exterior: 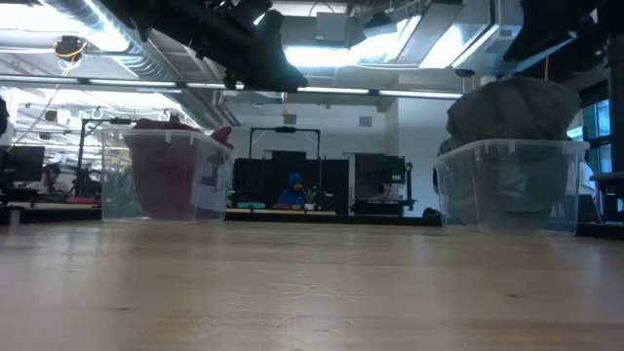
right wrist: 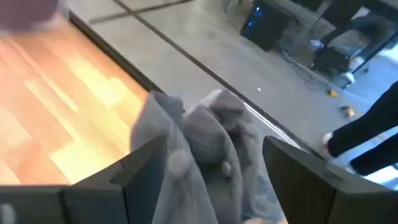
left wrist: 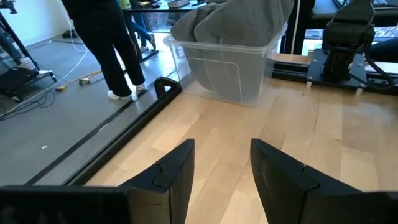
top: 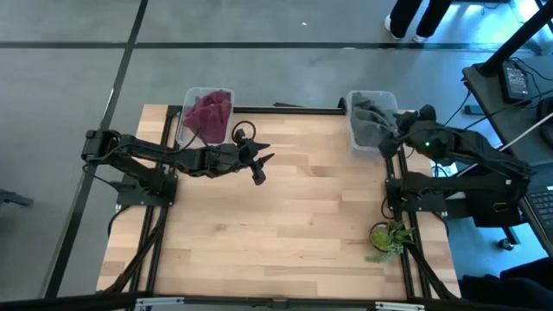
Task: Pick & Place hat
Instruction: Put the gray cap into the right transparent bin, then return to Home Position
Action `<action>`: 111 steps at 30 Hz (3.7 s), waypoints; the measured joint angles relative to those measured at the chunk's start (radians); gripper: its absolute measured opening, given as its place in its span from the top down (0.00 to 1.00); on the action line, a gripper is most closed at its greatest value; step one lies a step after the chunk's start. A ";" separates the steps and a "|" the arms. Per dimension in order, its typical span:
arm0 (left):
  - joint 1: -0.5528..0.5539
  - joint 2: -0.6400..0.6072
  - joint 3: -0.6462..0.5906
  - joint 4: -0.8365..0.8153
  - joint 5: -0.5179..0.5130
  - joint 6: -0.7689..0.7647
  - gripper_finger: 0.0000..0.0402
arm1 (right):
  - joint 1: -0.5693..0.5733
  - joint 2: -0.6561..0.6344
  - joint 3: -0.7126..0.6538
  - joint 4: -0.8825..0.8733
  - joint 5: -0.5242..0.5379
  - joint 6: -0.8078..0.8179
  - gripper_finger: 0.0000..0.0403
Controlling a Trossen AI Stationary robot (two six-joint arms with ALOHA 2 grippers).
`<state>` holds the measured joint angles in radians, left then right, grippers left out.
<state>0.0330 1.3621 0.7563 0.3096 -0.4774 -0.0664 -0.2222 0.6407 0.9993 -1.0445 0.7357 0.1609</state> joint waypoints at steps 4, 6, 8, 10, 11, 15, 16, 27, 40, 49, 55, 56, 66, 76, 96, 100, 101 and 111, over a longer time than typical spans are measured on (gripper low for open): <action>0.000 0.000 0.000 0.000 0.000 0.000 0.63 | 0.000 0.006 -0.013 -0.058 0.004 -0.008 0.34; 0.000 0.000 0.000 0.000 0.000 0.000 0.63 | 0.013 0.014 -0.023 -0.046 -0.090 -0.049 0.34; 0.000 0.000 0.000 0.000 0.000 0.000 0.62 | 0.034 0.020 -0.045 -0.047 -0.211 -0.090 0.34; 0.000 0.000 0.000 0.000 0.000 0.000 0.62 | 0.056 0.034 -0.079 -0.030 -0.254 -0.106 0.34; 0.000 0.000 0.000 0.000 0.000 0.000 0.62 | 0.068 0.041 -0.099 -0.026 -0.256 -0.108 0.34; 0.000 0.000 0.000 -0.001 0.000 0.000 0.63 | 0.097 0.075 -0.176 -0.030 -0.170 -0.097 0.34; 0.000 0.000 0.000 -0.002 0.000 0.000 0.63 | 0.097 0.085 -0.192 -0.037 -0.113 -0.075 0.34; 0.000 0.000 0.000 -0.007 0.000 -0.002 0.62 | 0.096 0.117 -0.225 -0.061 0.013 0.137 0.34; 0.000 0.000 0.000 -0.007 0.000 -0.025 0.62 | 0.064 0.137 -0.216 -0.111 0.066 0.268 0.34; 0.000 0.000 0.000 -0.007 0.000 -0.026 0.63 | -0.129 0.264 -0.207 -0.083 -0.167 0.280 0.34; 0.000 0.000 0.000 -0.017 0.000 -0.026 0.62 | -0.204 0.356 -0.211 -0.025 -0.349 0.207 0.34; 0.000 0.000 0.000 -0.023 0.000 -0.026 0.62 | -0.210 0.372 -0.212 -0.013 -0.369 0.198 0.34; 0.000 0.000 0.000 -0.026 0.001 -0.026 0.63 | -0.228 0.436 -0.158 -0.002 -0.296 0.130 0.34; 0.000 0.000 0.000 -0.026 0.000 -0.025 0.63 | -0.228 0.434 -0.033 -0.002 -0.233 0.115 0.34; -0.100 -0.386 -0.324 0.295 0.009 -0.023 0.63 | 0.347 -0.025 -0.337 0.557 -0.323 0.061 0.34; -0.105 -0.493 -0.416 0.303 -0.002 -0.060 0.62 | 0.450 -0.089 -0.484 0.748 -0.339 0.062 0.34; -0.105 -0.510 -0.433 0.302 -0.002 -0.063 0.62 | 0.469 -0.095 -0.518 0.786 -0.340 0.059 0.34; -0.103 -0.676 -0.585 0.294 -0.032 -0.088 0.63 | 0.593 -0.108 -0.760 1.188 -0.428 -0.015 0.34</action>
<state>-0.0704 0.6856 0.1714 0.6032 -0.5095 -0.1549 0.3706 0.5327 0.2391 0.1430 0.3079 0.1455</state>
